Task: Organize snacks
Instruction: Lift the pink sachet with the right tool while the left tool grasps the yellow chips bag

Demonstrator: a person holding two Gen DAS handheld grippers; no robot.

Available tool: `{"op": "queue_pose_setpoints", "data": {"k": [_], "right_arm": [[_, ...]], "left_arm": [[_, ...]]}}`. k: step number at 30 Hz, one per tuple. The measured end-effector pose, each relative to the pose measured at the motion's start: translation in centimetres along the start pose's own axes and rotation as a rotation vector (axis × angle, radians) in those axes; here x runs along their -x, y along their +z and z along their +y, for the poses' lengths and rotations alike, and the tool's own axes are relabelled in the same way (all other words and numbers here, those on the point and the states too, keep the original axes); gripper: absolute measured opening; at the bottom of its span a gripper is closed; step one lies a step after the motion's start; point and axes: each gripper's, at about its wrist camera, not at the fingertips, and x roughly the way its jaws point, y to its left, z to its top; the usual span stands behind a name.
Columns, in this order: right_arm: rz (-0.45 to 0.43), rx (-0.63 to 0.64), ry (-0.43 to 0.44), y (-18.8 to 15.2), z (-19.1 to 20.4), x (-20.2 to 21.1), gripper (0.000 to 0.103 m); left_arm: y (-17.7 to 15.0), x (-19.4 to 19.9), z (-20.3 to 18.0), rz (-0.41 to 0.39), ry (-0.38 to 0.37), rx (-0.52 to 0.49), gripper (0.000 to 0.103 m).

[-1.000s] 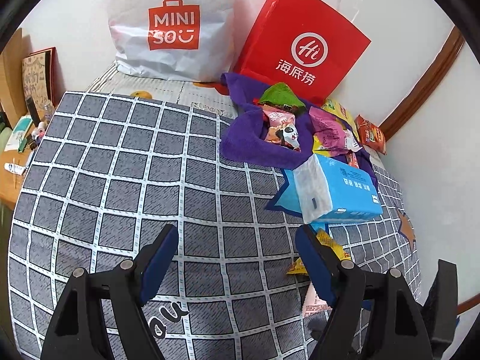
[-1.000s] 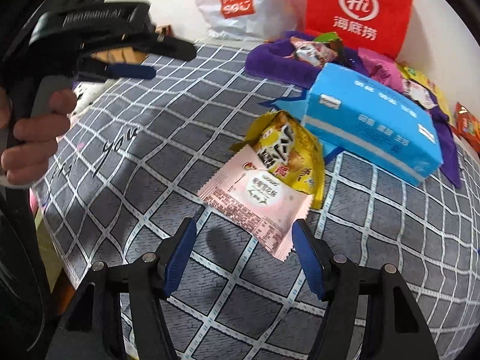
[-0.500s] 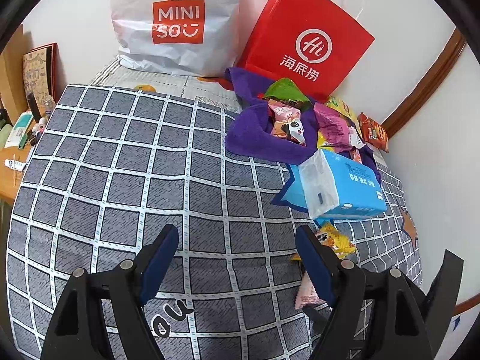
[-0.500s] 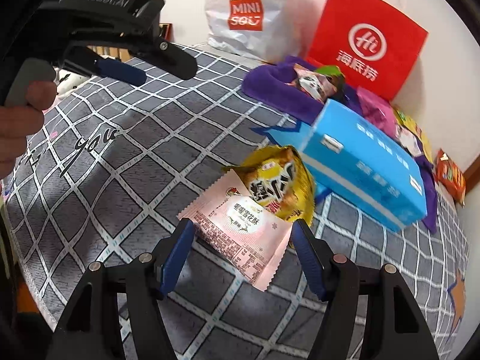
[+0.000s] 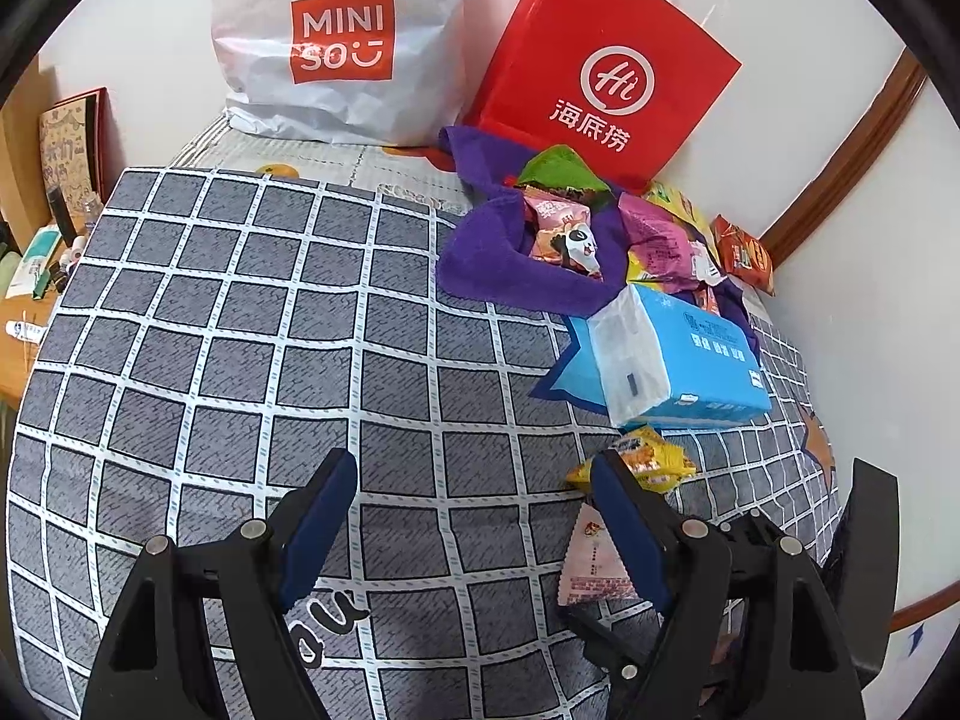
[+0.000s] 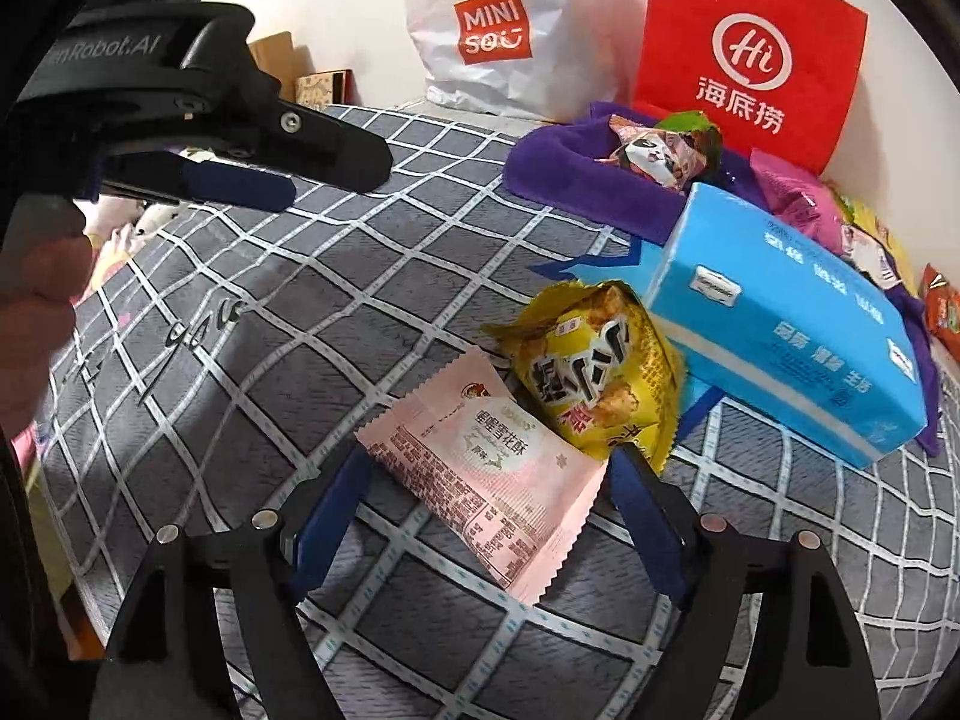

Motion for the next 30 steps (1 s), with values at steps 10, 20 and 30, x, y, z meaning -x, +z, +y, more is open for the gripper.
{"op": "queue_pose_setpoints", "data": {"k": [10, 20, 30], "right_arm": [[0.001, 0.057, 0.052, -0.9, 1.6, 2.6, 0.07], [-0.004, 0.065, 0.07, 0.1, 1.8, 0.0, 0.065], [-0.057, -0.015, 0.066, -2.5, -0.4, 3.6, 0.049]], "left_arm": [[-0.2, 0.0, 0.8, 0.004, 0.015, 0.016, 0.079], [-0.6, 0.1, 0.9, 0.009, 0.043, 0.01, 0.079], [-1.1, -1.2, -1.1, 0.031, 0.04, -0.032, 0.079]]}}
